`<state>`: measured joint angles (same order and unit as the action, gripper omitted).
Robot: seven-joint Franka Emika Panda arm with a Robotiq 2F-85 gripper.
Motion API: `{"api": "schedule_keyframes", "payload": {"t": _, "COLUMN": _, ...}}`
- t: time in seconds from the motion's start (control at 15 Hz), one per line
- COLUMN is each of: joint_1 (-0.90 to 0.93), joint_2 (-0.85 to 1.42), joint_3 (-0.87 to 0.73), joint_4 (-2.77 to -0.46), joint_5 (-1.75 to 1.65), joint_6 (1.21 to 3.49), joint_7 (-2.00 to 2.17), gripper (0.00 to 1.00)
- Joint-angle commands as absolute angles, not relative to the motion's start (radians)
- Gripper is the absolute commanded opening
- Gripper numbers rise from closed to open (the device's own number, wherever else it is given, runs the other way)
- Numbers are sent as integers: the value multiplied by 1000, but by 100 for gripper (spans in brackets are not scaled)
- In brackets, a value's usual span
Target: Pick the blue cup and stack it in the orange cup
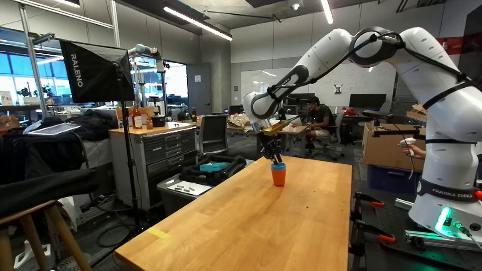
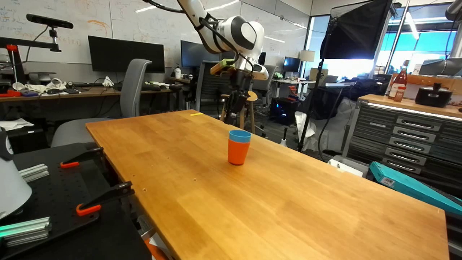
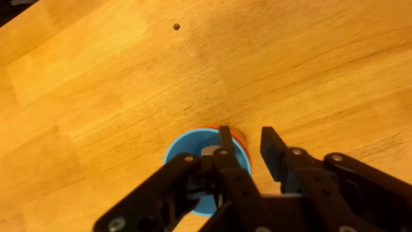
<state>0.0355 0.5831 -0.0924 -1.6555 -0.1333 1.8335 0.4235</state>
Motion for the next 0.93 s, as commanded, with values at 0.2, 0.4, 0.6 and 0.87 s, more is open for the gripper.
{"api": "schedule_keyframes", "payload": {"t": 0.2, "joint_1": 34, "joint_2": 601, "joint_3": -76, "joint_4": -1596, "joint_5": -85, "joint_6": 1834, "joint_7": 403, "gripper": 86}}
{"api": "schedule_keyframes", "payload": {"t": 0.4, "joint_1": 22, "joint_2": 580, "joint_3": -33, "joint_4": -1581, "joint_5": -13, "joint_6": 1885, "joint_7": 325, "gripper": 100}}
{"api": "schedule_keyframes", "payload": {"t": 0.6, "joint_1": 21, "joint_2": 571, "joint_3": 2, "joint_4": -1558, "joint_5": 51, "joint_6": 1941, "joint_7": 247, "gripper": 100}}
{"api": "schedule_keyframes", "payload": {"t": 0.87, "joint_1": 16, "joint_2": 572, "joint_3": 34, "joint_4": -1503, "joint_5": 93, "joint_6": 1963, "joint_7": 122, "gripper": 99}}
